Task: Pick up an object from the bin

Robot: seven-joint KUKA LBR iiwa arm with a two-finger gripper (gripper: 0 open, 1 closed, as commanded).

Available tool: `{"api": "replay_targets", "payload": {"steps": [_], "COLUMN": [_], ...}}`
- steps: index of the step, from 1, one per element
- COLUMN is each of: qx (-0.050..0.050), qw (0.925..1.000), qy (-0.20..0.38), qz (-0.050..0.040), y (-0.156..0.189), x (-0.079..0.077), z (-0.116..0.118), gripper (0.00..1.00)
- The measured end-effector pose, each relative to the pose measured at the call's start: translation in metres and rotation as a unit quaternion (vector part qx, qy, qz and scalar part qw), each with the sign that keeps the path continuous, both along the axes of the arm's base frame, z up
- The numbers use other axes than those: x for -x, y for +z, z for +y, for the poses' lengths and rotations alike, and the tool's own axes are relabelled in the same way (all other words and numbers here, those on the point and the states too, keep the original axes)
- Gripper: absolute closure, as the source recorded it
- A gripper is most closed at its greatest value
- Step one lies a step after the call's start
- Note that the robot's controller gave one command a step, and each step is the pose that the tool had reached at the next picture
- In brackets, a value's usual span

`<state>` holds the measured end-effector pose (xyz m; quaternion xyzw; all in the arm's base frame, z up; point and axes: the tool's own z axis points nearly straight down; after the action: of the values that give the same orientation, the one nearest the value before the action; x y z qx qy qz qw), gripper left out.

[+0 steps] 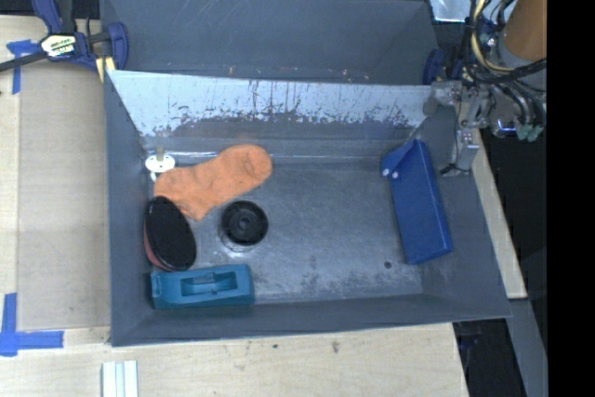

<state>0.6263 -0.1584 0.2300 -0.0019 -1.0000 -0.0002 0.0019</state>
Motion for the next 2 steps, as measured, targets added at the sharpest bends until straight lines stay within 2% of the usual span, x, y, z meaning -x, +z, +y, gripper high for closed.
{"api": "replay_targets", "payload": {"steps": [1,2], "qx": [0.001,0.001], "qw": [1.0000,0.9998], "qy": [0.001,0.021], "qz": [-0.0041,-0.0044], "y": [0.006,-0.015], "x": [-0.001,0.019], "z": [0.001,0.057], "gripper": [0.00,0.00]}}
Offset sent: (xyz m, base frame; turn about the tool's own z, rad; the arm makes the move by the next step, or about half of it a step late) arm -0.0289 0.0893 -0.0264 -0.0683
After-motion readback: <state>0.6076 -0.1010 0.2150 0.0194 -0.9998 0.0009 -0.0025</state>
